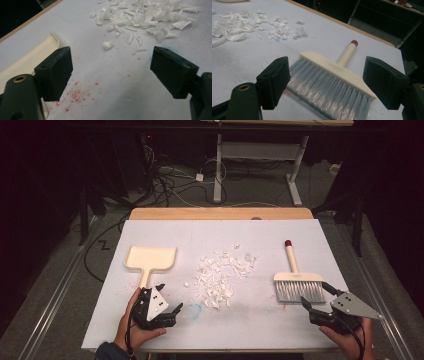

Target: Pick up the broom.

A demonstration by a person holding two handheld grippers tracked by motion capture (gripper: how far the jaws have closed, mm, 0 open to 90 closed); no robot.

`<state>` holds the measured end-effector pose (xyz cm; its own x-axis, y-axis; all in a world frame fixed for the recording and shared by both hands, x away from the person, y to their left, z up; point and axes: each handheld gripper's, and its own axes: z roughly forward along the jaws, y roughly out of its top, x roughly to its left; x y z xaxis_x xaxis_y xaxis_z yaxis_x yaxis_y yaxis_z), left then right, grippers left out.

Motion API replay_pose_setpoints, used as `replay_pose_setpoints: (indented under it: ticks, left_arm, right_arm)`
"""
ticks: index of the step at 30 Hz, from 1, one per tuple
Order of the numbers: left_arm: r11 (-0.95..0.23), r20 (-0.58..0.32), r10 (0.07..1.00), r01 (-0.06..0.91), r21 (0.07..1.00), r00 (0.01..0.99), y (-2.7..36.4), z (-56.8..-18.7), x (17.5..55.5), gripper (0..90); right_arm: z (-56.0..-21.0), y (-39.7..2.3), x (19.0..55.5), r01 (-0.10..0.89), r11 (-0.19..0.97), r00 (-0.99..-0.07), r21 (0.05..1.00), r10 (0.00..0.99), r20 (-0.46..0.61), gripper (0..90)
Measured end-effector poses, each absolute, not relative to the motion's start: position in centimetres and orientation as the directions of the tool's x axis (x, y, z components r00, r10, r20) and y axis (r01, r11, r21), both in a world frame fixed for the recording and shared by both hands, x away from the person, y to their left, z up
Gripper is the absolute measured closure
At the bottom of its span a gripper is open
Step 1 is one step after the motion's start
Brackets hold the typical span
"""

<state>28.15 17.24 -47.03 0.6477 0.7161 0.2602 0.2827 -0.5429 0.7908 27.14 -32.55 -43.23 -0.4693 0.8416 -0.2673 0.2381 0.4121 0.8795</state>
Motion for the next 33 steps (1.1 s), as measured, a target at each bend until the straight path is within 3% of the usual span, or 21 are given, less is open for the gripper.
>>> replay_pose_setpoints:
  ticks: [13, 20, 27, 29, 31, 33]
  left_arm:
    - [-0.554, 0.261, 0.694, 0.267, 0.788, 0.671, 17.2, -47.0, 28.0, 16.8]
    - [-0.555, 0.261, 0.696, 0.271, 0.786, 0.668, 17.1, -47.0, 27.8, 16.6]
    - [-0.552, 0.245, 0.693, 0.281, 0.785, 0.679, 17.0, -47.2, 28.1, 16.6]
    - [-0.551, 0.239, 0.692, 0.284, 0.785, 0.681, 17.0, -47.2, 28.1, 16.6]
    - [-0.553, 0.24, 0.689, 0.282, 0.784, 0.684, 17.0, -47.2, 28.0, 16.6]
    - [-0.553, 0.239, 0.687, 0.279, 0.785, 0.687, 17.1, -47.2, 27.9, 16.6]
  right_arm:
    - [-43.3, -32.1, 27.3, 0.248, 0.434, -0.473, 0.866, 0.834, -0.283, 22.7]
    - [-42.8, -31.8, 29.1, 0.336, 0.432, -0.439, 0.837, 0.858, -0.266, 25.3]
    - [-41.4, -31.9, 34.3, 0.538, 0.329, -0.397, 0.776, 0.911, -0.111, 31.3]
    - [-40.7, -31.8, 37.9, 0.643, 0.279, -0.346, 0.713, 0.936, -0.054, 32.0]
    - [-40.7, -31.8, 39.2, 0.672, 0.275, -0.338, 0.688, 0.94, -0.046, 32.8]
    - [-41.0, -31.5, 43.1, 0.764, 0.25, -0.29, 0.595, 0.957, -0.03, 36.2]
